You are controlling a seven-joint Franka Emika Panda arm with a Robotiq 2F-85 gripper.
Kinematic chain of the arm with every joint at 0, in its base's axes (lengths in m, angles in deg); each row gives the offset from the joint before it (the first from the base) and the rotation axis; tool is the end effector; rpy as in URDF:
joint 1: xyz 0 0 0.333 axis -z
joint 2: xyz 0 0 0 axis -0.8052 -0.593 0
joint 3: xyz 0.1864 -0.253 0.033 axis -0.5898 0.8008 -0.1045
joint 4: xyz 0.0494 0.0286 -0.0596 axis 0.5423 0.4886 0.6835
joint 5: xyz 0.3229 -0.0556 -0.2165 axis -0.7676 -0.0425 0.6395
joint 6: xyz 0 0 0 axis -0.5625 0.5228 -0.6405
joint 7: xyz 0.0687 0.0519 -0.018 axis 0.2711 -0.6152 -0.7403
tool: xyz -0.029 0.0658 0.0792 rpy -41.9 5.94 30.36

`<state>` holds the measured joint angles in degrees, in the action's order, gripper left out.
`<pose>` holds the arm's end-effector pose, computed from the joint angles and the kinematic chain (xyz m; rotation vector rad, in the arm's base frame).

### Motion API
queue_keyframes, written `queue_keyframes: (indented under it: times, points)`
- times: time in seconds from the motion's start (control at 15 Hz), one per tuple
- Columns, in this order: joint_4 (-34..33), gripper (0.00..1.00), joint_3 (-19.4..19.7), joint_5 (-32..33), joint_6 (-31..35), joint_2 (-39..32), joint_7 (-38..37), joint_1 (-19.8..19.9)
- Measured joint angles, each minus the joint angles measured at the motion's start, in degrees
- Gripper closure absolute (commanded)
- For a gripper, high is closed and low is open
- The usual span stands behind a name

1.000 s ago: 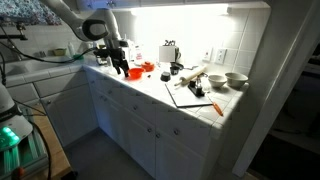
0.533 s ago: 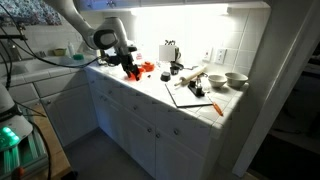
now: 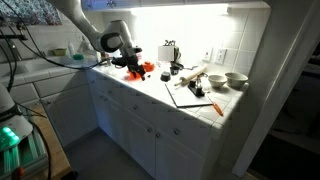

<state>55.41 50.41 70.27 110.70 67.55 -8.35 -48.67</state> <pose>0.5792 -0.1134 0.2919 2.9571 -0.0653 0.4588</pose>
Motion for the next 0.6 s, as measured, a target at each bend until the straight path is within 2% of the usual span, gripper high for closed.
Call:
queue_keyframes:
  times: [0.6]
  points:
    - [-0.46, 0.00, 0.13, -0.01, 0.13, -0.92, 0.65, -0.17]
